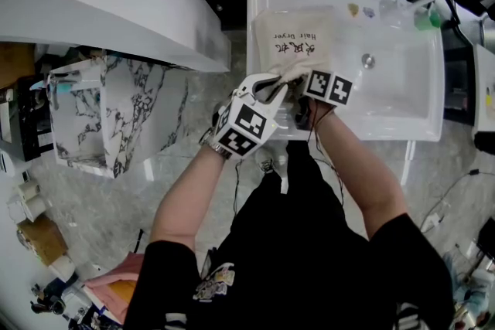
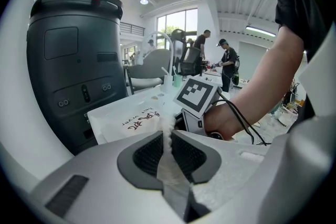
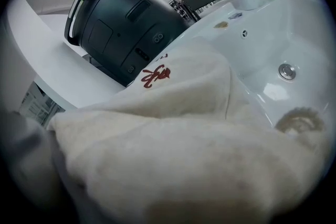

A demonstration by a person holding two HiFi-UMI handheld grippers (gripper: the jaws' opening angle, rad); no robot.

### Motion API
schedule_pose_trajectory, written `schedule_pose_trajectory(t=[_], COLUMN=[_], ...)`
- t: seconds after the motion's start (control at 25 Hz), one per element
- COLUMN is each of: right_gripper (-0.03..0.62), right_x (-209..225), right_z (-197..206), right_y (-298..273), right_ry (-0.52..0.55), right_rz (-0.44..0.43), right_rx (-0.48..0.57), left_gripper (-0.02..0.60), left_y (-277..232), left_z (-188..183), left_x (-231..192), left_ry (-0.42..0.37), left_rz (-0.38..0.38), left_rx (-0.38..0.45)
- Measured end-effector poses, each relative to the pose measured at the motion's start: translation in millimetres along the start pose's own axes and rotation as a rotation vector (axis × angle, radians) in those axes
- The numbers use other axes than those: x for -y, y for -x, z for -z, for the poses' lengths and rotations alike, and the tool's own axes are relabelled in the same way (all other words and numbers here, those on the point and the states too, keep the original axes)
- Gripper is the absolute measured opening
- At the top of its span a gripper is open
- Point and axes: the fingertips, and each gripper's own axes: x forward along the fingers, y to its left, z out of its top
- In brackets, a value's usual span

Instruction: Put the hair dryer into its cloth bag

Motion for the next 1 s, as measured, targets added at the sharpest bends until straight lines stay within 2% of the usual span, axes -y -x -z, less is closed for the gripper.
schedule_pose_trajectory(t=[0.32, 0.64, 1.0], right_gripper=[0.307, 0.302, 0.301], right_x=[-6, -16, -26], right_z=[6, 21, 27], right_y=[8, 35, 76], right_ry=[0.036, 0.067, 0.094], right_rz=[-0.036, -0.076, -0.112], right_rx=[-0.039, -0.056, -0.018], left_gripper=[0.06, 0.091, 0.092], left_y=[1, 8, 33], left_z=[1, 0, -10], left_x=[-4, 0, 12], left_ry=[0.088, 0.082, 0.105], left_rz=[-0.014, -0.031, -0.053], left_rx=[0.023, 0.023, 0.077])
